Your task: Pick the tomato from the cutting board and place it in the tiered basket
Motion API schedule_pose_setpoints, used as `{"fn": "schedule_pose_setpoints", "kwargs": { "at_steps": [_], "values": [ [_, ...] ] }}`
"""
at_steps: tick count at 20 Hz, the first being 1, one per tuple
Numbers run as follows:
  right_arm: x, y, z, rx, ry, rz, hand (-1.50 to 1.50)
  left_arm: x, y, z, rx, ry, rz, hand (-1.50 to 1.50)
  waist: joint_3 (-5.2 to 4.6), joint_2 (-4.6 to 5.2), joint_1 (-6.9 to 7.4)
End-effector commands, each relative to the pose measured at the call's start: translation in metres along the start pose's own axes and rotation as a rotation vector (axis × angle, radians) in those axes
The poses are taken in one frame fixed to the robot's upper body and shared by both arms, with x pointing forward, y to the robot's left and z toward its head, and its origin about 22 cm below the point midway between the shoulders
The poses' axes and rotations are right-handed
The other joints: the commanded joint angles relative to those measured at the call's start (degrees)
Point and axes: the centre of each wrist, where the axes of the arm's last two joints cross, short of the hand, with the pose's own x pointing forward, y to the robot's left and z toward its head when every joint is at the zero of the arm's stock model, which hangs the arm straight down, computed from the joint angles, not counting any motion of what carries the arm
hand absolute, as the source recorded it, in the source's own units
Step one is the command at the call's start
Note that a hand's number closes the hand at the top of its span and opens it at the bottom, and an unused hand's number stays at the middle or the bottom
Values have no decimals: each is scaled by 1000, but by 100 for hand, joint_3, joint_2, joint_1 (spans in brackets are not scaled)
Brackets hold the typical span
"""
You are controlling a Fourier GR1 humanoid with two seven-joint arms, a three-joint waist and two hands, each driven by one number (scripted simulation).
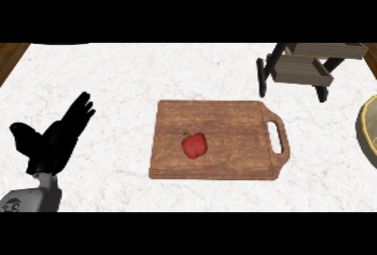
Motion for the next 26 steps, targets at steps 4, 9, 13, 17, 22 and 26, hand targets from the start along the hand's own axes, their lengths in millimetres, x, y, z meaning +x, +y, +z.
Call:
{"fn": "schedule_pose_setpoints", "kwargs": {
  "at_steps": [4, 9, 13, 17, 22, 26],
  "values": [
    [-2, 10, -5, -22, -10, -21, -150, 0, -1, 0, 1, 2, -2, 0, 2, 13, 39],
    [5, -2, -8, -61, 33, -217, -150, 2, -7, -9, 7, -18, 6, 0, 1, 18, -1],
    [14, -17, -10, -111, 72, -389, -150, 2, -4, 5, -9, -7, -8, 0, 3, 11, 76],
    [6, -56, 8, -203, 117, -544, -150, 6, -5, 15, -17, -9, 19, 0, 8, 12, 133],
    [-17, -80, 32, -322, 155, -656, -150, -7, 1, 10, -2, -20, 6, 0, 4, 68, 98],
    [-20, -127, 63, -469, 181, -650, -150, 3, -11, -4, -10, -18, -1, 0, 8, 107, 85]
  ]
}}
